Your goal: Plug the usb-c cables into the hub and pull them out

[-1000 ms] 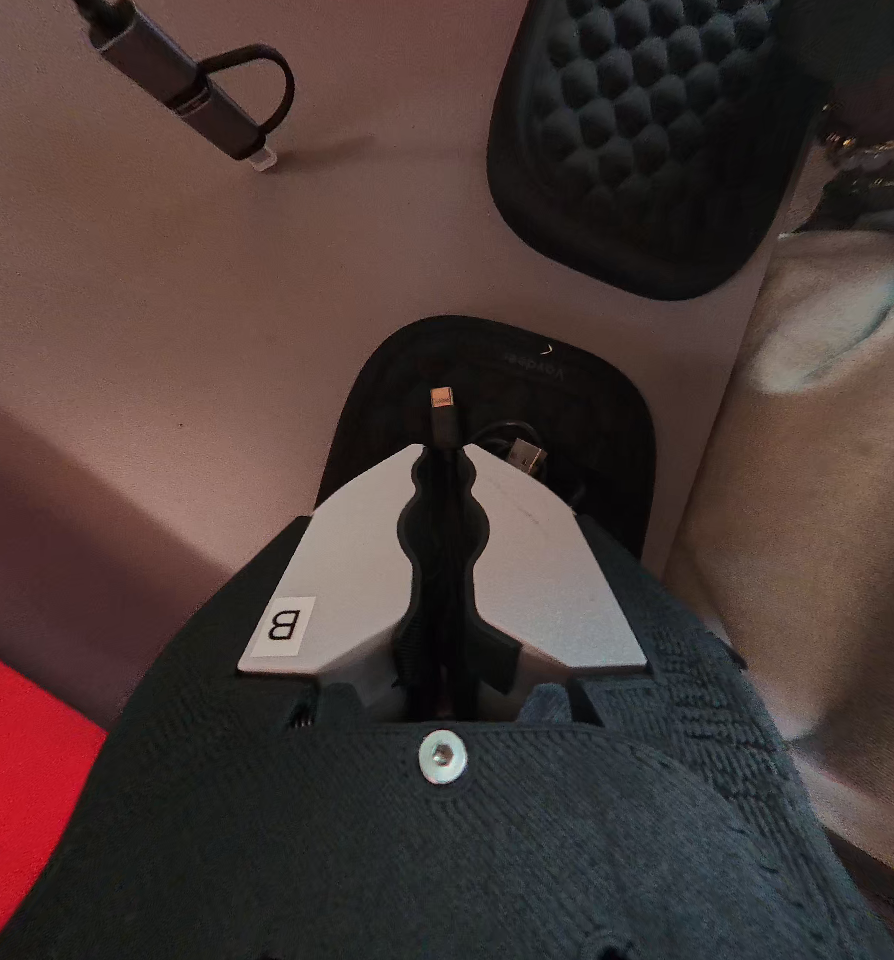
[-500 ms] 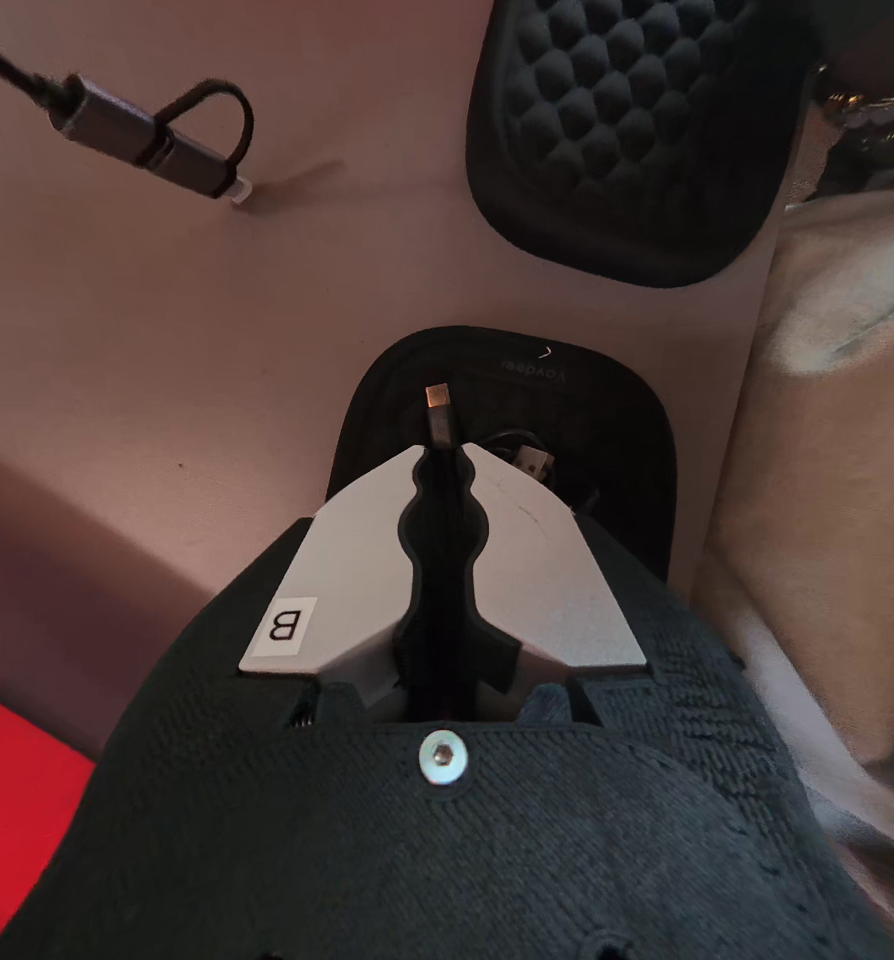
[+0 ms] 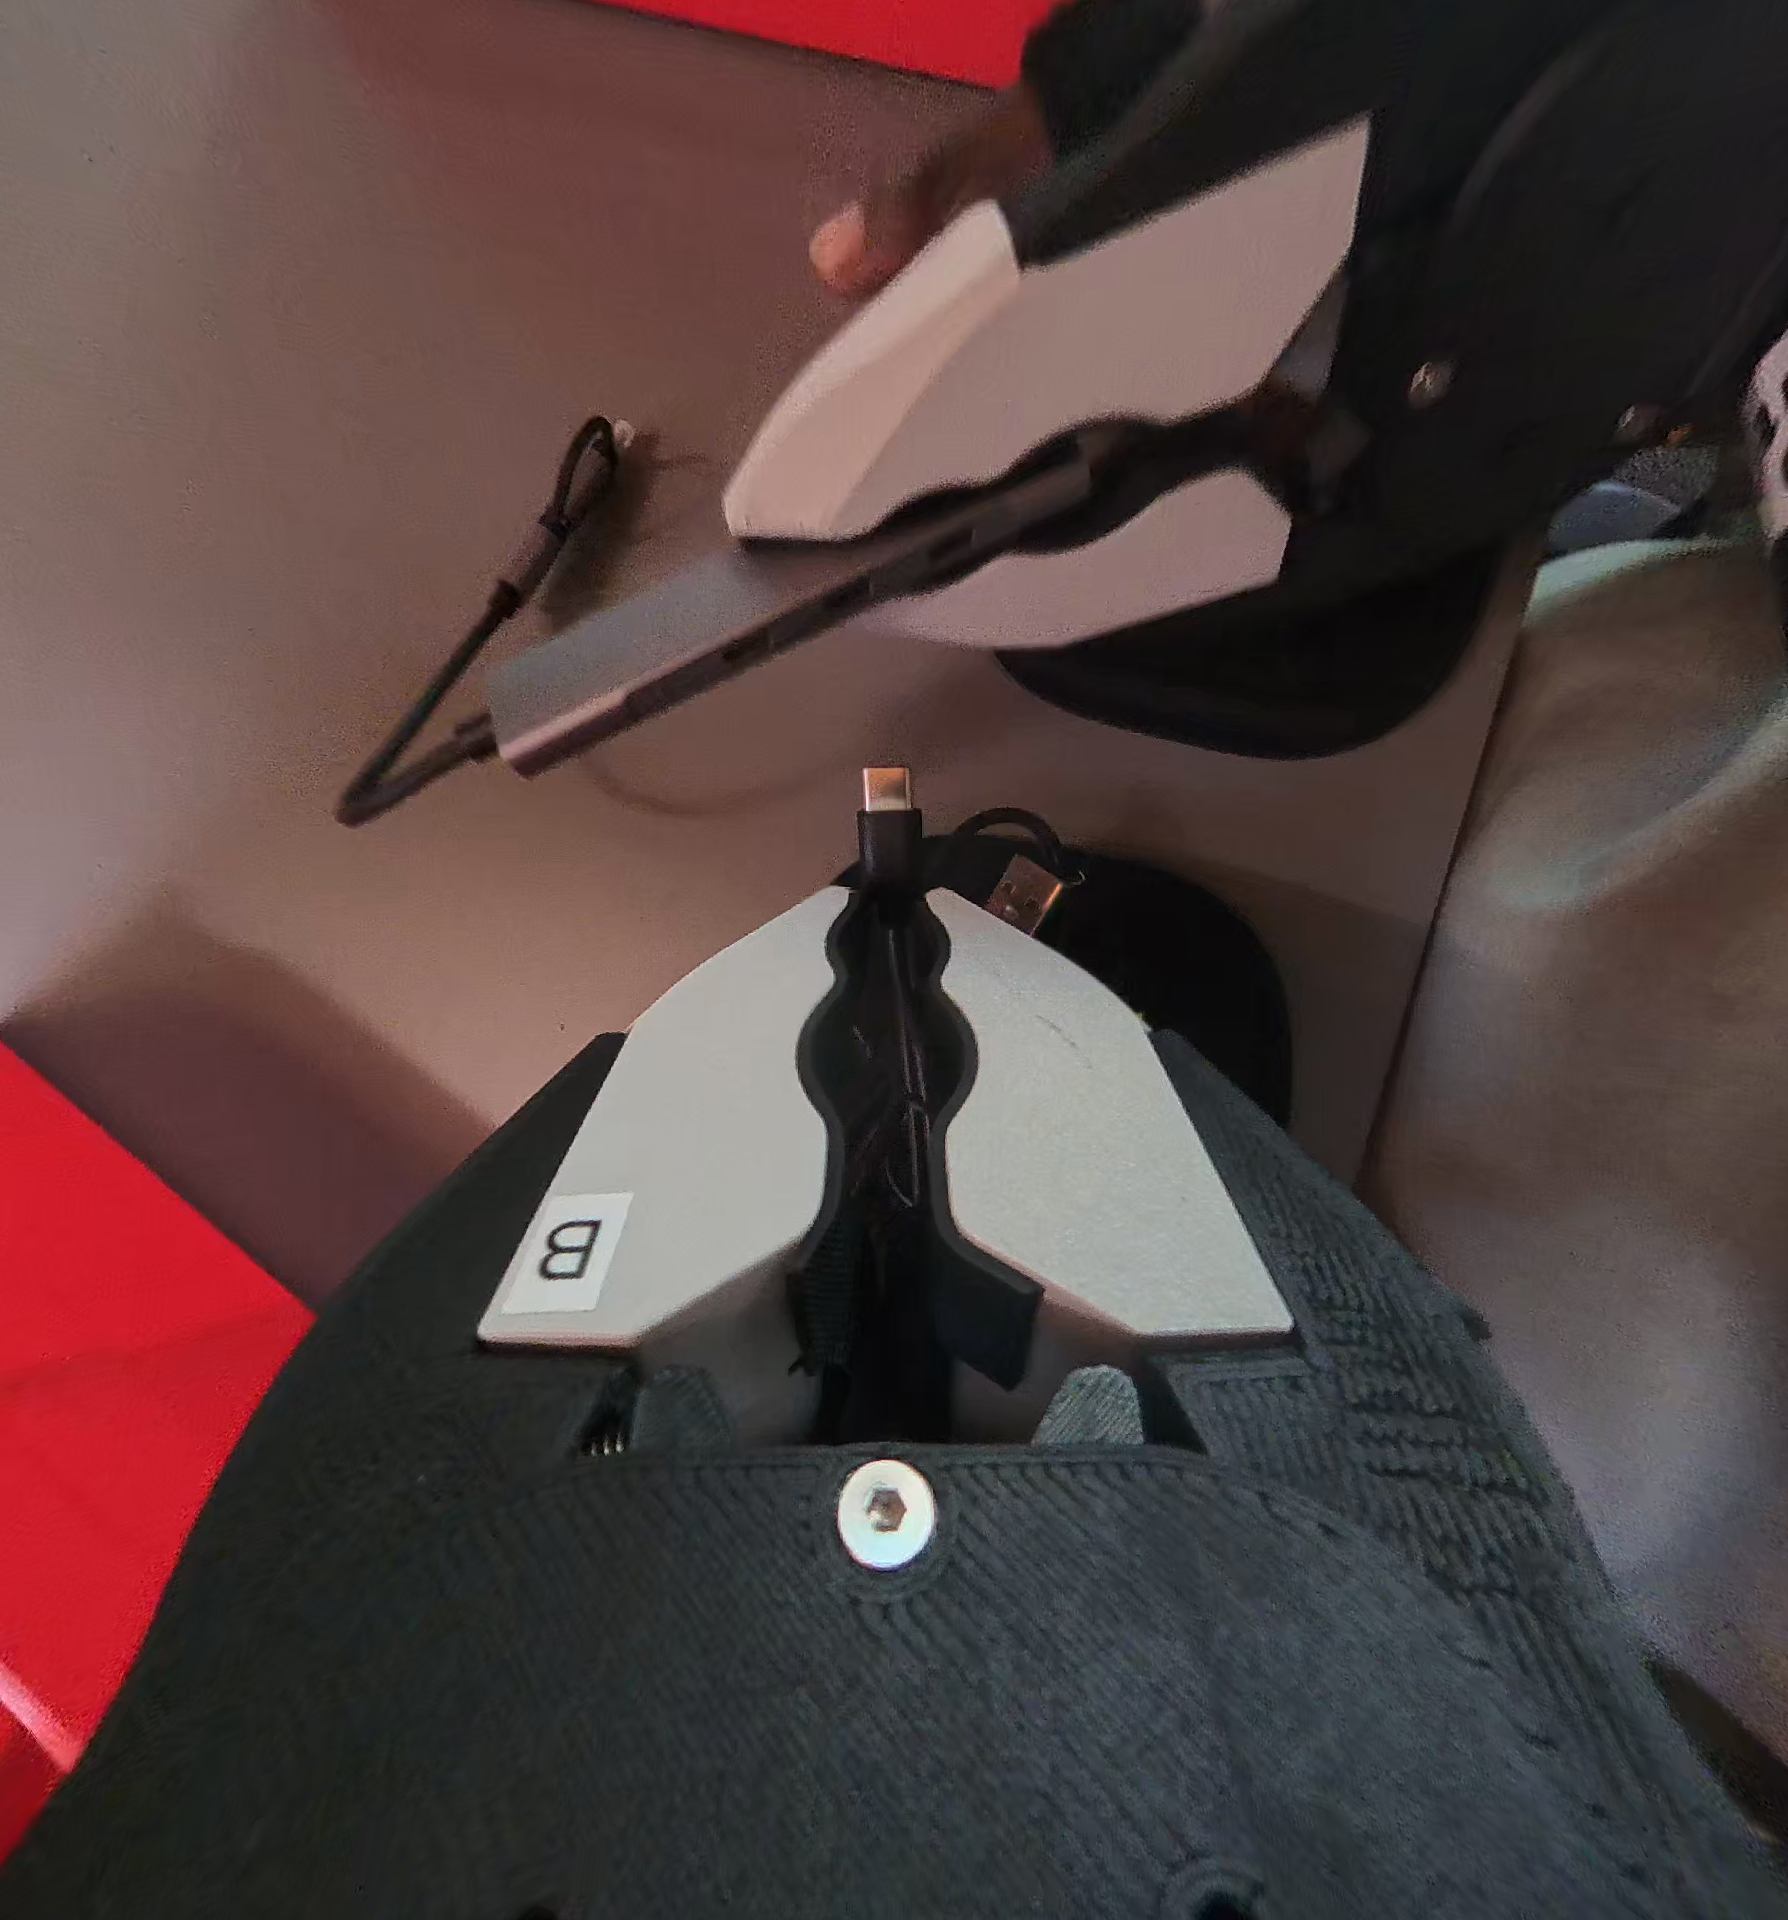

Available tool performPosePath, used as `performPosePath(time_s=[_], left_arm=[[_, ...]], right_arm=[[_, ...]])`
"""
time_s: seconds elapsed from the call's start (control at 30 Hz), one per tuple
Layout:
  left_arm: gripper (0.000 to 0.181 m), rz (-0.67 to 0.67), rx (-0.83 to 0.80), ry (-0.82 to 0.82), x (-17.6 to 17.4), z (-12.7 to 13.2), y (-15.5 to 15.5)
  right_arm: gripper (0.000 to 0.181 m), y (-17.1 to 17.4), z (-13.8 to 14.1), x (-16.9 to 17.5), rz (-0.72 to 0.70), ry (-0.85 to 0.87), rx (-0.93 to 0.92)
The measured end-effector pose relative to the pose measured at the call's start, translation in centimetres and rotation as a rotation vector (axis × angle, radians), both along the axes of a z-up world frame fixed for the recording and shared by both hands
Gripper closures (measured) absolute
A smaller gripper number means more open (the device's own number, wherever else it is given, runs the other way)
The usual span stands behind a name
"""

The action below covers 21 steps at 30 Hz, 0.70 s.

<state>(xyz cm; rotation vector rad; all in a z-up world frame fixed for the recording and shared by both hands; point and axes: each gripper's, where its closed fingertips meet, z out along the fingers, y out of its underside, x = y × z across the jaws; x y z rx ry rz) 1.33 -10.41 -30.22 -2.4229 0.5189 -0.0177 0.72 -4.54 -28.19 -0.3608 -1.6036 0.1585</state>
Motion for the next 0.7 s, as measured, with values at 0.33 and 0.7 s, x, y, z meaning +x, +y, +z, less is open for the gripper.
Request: performPosePath(time_s=[0.33,0.7], left_arm=[[0.174,0.185,-0.115,-0.088,-2.4,-2.1,0.3],[0.174,0.206,-0.267,-0.097,-3.1,-3.5,0.5]], right_arm=[[0.173,-0.1,-2.4,-1.8,-0.132,-0.158,0.263],[0.173,-1.5,-3.6,-2.1,-0.058,-0.185,0.489]])
